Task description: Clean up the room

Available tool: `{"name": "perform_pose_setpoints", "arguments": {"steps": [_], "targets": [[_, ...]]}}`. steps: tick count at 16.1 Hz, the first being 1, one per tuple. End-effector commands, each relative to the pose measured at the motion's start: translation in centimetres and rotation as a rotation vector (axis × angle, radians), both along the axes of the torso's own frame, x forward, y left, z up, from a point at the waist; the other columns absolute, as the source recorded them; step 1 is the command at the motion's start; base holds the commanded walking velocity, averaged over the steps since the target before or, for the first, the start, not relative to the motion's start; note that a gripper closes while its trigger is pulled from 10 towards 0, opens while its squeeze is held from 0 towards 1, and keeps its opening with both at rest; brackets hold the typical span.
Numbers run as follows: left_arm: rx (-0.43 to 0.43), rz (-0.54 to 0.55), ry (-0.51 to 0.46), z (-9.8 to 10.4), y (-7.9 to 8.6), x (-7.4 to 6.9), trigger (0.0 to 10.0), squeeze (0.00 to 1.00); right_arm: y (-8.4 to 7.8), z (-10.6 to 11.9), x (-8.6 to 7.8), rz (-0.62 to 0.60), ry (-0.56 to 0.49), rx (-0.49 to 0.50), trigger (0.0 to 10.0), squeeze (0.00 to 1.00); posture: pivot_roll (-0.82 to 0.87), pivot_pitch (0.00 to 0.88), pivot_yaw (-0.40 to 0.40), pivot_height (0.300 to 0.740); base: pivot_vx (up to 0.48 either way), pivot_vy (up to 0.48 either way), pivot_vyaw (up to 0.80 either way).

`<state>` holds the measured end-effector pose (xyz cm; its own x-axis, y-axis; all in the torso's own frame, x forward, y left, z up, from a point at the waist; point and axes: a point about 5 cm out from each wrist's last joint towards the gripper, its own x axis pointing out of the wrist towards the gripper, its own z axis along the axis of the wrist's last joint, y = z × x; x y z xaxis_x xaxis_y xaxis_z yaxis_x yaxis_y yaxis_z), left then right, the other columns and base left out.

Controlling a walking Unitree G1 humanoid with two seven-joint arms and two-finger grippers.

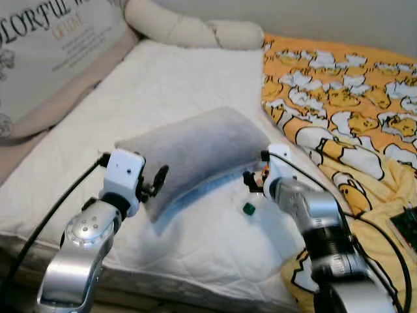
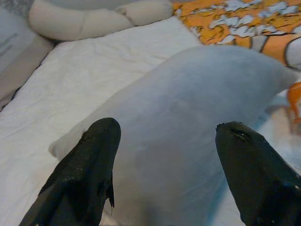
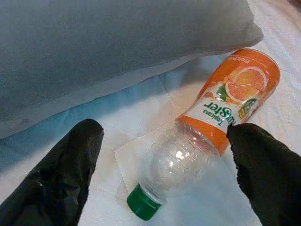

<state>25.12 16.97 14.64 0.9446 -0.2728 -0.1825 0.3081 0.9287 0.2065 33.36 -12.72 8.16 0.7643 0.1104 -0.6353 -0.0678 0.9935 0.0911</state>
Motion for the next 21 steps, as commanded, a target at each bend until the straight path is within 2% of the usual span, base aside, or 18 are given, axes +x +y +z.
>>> {"name": "perform_pose_setpoints", "arguments": {"steps": [1, 3, 5, 11, 16, 17, 18, 19, 21], "targets": [[0.002, -0.037, 0.021, 0.1, -0.2, 0.2, 10.0, 0.0, -0.5, 0.0, 0.7, -0.042, 0.02, -0.018, 10.0, 0.0, 0.1, 0.0, -0.02, 0.74, 0.0, 0.0, 0.0], [0.049, -0.135, 0.035, 0.8, -0.5, 0.5, 10.0, 0.0, -1.2, 0.7, 2.7, -0.11, 0.032, -0.053, 10.0, 0.0, 0.11, 0.0, -0.025, 0.74, 0.0, 0.0, 0.0], [0.053, -0.193, 0.07, 1.2, -0.6, 0.4, 10.0, 0.0, -1.8, 0.8, 3.3, -0.134, 0.044, -0.073, 10.0, 0.0, 0.12, 0.0, -0.028, 0.74, 0.0, 0.0, 0.0], [0.073, -0.267, 0.125, 1.6, -0.7, -0.7, 10.0, 0.0, -1.9, -0.9, 2.8, -0.183, 0.106, -0.068, 10.0, 0.0, 0.17, 0.0, -0.023, 0.74, 0.0, 0.0, 0.0], [0.091, -0.332, 0.167, 1.7, -1.2, -2.1, 10.0, 0.0, -1.6, -2.2, 2.1, -0.201, 0.099, 0.027, 10.0, 0.0, 0.21, 0.0, -0.003, 0.74, 0.0, 0.0, 0.0], [0.094, -0.336, 0.174, 1.8, -1.1, -2.3, 10.0, 0.0, -1.5, -2.3, 2.1, -0.203, 0.092, 0.051, 9.7, 0.0, 0.21, 0.004, -0.004, 0.74, 0.0, 0.0, 0.0], [0.098, -0.333, 0.18, 1.8, -0.9, -2.4, 10.0, 0.0, -1.3, -2.5, 2.0, -0.204, 0.1, 0.079, 6.6, 0.0, 0.22, 0.017, -0.004, 0.74, 0.0, 0.0, 0.0], [0.102, -0.33, 0.187, 1.9, -0.8, -2.6, 10.0, 0.0, -1.2, -2.8, 1.8, -0.199, 0.11, 0.075, 4.1, 0.0, 0.22, 0.027, -0.003, 0.74, 0.0, 0.0, 0.0], [0.106, -0.332, 0.203, 1.9, -0.8, -3.2, 10.0, 0.0, -1.1, -3.5, 1.3, -0.196, 0.122, 0.056, 3.4, 0.0, 0.24, 0.053, -0.002, 0.74, 0.0, 0.0, 0.0]]}}
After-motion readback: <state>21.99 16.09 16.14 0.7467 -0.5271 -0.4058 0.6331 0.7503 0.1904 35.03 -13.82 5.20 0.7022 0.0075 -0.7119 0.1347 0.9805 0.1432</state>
